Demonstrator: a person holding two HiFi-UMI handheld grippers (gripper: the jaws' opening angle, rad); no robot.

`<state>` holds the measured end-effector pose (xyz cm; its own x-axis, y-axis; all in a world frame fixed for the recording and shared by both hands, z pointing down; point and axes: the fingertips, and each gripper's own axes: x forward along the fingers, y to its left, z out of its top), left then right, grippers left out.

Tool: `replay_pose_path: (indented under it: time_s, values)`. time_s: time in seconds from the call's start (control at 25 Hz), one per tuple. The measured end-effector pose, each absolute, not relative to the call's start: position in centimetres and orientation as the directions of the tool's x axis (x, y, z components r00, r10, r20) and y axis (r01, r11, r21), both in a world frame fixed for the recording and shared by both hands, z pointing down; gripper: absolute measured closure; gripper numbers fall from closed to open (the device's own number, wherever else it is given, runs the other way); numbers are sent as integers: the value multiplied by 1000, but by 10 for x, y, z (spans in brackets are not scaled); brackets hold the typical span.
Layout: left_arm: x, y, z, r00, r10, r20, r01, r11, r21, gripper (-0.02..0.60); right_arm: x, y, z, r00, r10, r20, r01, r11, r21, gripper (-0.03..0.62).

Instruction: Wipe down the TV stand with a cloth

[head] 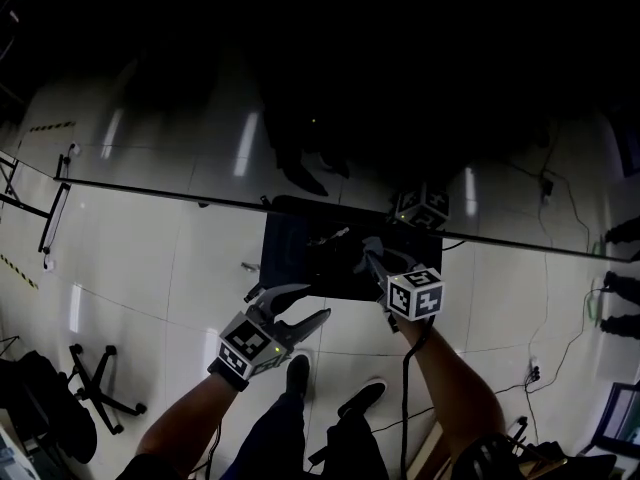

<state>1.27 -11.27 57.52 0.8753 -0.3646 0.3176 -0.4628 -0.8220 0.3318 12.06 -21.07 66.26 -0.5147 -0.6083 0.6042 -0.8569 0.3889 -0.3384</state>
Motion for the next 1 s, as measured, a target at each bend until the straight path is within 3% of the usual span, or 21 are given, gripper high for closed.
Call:
replay_pose_path:
  time_s: [0.08, 0.2, 0.36, 0.76, 1.0]
  values:
    - [18, -112, 573, 879, -362, 311, -459, -820, 342, 353, 119, -226, 679, -484, -575, 660, -857, 464, -224, 531]
    - [18, -114, 574, 878, -363, 313, -467, -793, 391, 287, 107, -246, 703, -446, -539, 715, -843, 521, -133, 531]
    - [17, -121, 576, 857, -393, 333, -503, -776, 380, 275, 88, -269, 726, -421, -512, 749, -799, 600, -39, 531]
    - [10, -114, 585, 837, -430, 337, -541, -740, 400, 276, 69, -298, 763, -434, -469, 770, -769, 637, -45, 534]
    - [24, -108, 586, 835, -421, 355, -541, -746, 388, 286, 94, -296, 749, -405, -476, 781, -791, 610, -39, 536]
